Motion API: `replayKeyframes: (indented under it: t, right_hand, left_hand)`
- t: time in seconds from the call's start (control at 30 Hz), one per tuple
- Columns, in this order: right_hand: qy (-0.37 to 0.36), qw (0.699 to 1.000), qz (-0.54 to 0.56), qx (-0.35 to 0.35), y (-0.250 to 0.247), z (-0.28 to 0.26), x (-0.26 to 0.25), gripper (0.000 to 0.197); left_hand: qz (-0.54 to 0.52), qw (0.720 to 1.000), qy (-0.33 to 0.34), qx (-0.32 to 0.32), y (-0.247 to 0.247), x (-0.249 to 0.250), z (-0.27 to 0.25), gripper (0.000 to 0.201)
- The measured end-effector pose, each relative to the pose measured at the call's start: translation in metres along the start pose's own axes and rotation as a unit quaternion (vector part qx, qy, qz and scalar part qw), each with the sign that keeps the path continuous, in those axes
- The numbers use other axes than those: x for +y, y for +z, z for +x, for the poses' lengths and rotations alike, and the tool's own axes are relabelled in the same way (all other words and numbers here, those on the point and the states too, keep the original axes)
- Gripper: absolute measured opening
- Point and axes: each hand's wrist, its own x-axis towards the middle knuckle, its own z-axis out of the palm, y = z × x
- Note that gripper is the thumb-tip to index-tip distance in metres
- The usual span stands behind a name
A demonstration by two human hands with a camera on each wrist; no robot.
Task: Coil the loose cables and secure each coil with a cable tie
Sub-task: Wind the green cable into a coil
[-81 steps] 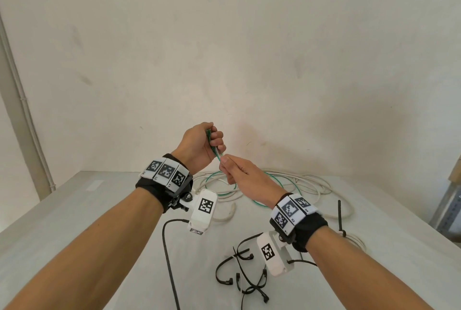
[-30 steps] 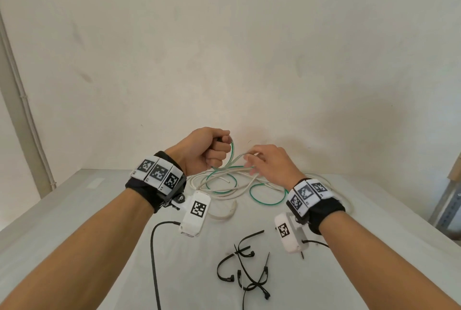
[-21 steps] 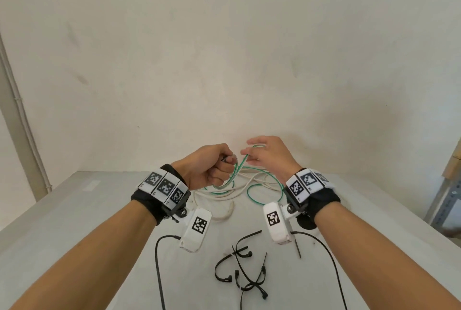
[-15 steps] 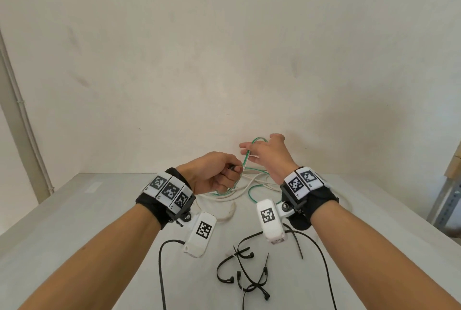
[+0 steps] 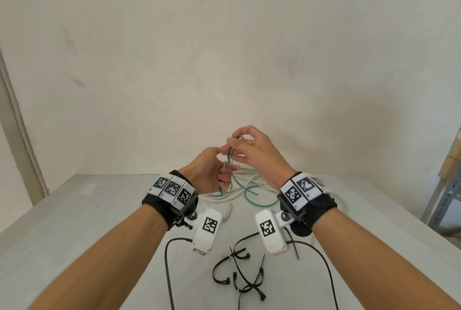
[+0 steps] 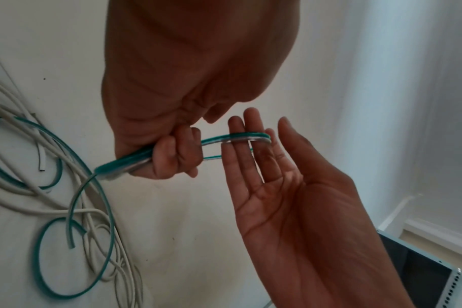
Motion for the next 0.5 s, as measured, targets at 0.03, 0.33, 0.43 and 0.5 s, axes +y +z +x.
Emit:
replayKeyframes:
  t: [0.03,0.33,0.43,0.5]
  right_hand:
    - [-0.003,1.000,0.006,-0.006,0.001,-0.002,0.001,0.024]
    - [0.039,0.979,0.194,-0.051,0.004,-0.014,0.006,0.015]
    - [0.078,0.964,0.256,-0.013,0.006,-0.015,0.011,0.016]
    - [0.125,0.944,0.305,0.031,0.007,-0.014,0.016,0.013]
  left_hand:
    - [-0.010,1.000,0.012,0.001,0.000,0.001,-0.001,0.045]
    - [-0.053,0.986,0.148,0.057,-0.005,0.003,0.005,0.034]
    - [-0.093,0.966,0.200,0.134,-0.008,0.007,0.008,0.033]
    - [-0.128,0.955,0.218,0.154,-0.011,0.010,0.010,0.032]
